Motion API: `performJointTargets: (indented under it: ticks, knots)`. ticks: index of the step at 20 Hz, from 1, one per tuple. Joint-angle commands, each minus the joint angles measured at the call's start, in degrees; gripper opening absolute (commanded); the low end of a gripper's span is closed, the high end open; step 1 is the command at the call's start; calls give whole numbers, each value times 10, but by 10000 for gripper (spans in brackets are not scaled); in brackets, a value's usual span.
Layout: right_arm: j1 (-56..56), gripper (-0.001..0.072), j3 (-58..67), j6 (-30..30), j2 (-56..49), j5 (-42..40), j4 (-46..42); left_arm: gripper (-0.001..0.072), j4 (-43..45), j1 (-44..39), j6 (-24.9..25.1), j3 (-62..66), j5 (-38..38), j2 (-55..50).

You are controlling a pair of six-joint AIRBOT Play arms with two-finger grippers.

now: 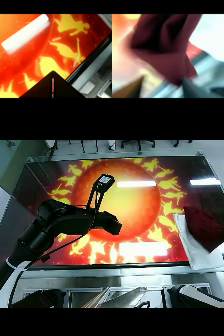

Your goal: Fold the shirts.

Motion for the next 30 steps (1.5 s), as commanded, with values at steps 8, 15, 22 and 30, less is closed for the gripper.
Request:
performJointTargets:
  ticks: [8,15,22,30]
  knots:
    - [0,598,-113,56,12,58,-218,15,0,0,12,0,-50,0]
    - [71,87,-113,-92,28,199,155,15,-7,68,-3,34,-11,0]
    - [467,21,-246,-169,164,408,146,15,-7,108,-80,-19,50,0]
    - [679,22,-290,-169,187,493,136,15,-5,72,-97,-92,48,0]
